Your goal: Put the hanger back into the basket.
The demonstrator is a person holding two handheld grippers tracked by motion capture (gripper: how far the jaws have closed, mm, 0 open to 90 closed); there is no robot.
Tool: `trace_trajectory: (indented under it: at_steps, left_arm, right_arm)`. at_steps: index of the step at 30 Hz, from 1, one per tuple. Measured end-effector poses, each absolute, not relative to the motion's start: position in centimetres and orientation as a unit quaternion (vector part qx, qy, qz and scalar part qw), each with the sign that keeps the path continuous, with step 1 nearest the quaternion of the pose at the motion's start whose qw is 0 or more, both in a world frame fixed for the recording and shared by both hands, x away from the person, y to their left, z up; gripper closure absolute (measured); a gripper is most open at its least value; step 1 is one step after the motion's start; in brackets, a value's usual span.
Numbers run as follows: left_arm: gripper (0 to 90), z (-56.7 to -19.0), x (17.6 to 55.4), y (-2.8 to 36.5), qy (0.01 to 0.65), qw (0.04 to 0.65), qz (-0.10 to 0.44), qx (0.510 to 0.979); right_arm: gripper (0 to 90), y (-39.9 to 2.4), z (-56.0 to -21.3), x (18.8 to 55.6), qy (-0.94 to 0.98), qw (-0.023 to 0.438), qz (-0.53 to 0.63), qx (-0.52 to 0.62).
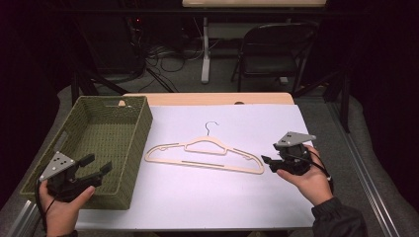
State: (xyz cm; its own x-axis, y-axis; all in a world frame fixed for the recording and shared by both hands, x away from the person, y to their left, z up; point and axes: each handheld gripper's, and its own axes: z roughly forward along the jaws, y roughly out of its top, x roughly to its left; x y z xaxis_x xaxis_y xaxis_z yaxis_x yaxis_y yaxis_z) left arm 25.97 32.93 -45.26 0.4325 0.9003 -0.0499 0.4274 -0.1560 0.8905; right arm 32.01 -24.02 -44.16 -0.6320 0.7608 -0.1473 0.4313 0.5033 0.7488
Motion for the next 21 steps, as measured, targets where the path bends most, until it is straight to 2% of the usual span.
trace_trajectory:
  at_steps: [21]
  left_arm:
    - [30.6, -45.4, 26.2, 32.8, 0.469, 0.448, 0.257, 0.717]
  right_arm:
    - [46.9, -17.0, -41.6, 37.1, 0.874, 0.195, 0.33, 0.299]
